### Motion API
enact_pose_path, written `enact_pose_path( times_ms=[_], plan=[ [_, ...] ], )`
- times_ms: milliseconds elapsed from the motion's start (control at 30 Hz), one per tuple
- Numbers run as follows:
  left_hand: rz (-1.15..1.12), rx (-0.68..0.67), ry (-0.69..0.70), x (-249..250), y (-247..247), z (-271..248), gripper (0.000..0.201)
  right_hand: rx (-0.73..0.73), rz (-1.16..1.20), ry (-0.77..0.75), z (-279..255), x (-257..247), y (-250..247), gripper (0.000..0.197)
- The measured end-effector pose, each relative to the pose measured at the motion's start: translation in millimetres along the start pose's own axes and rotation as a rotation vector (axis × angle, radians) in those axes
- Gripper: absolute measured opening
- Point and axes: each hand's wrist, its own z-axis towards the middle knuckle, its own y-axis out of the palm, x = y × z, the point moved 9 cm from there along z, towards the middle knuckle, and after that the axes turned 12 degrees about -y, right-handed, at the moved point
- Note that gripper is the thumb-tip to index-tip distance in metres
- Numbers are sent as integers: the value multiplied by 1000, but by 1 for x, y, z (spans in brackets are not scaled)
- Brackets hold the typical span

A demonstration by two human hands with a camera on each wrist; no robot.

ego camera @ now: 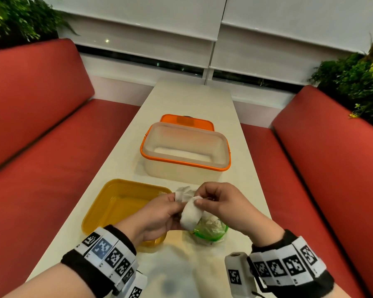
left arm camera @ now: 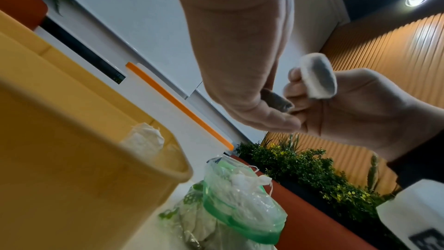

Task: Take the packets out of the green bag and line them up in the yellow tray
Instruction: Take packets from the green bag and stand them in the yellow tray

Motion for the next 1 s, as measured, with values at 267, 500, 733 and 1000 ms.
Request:
enact_pose_path(
  times_ms=[267, 500, 733, 1000],
  plan=[
    [-113, -47, -33, -5, -8, -16, 25, 131, -268, -13, 11, 3, 15, 16],
    [-137, -108, -143, -11, -15, -26, 45, 116, -249, -249, 19, -26, 35, 12],
    [-150, -49, -67, -10, -37, -32, 17, 69, -382, -241, 36, -21, 50, 11],
    [-156, 98, 26, -2, -81, -47, 16, 1, -437, -201, 58, -35, 65, 8]
  ],
)
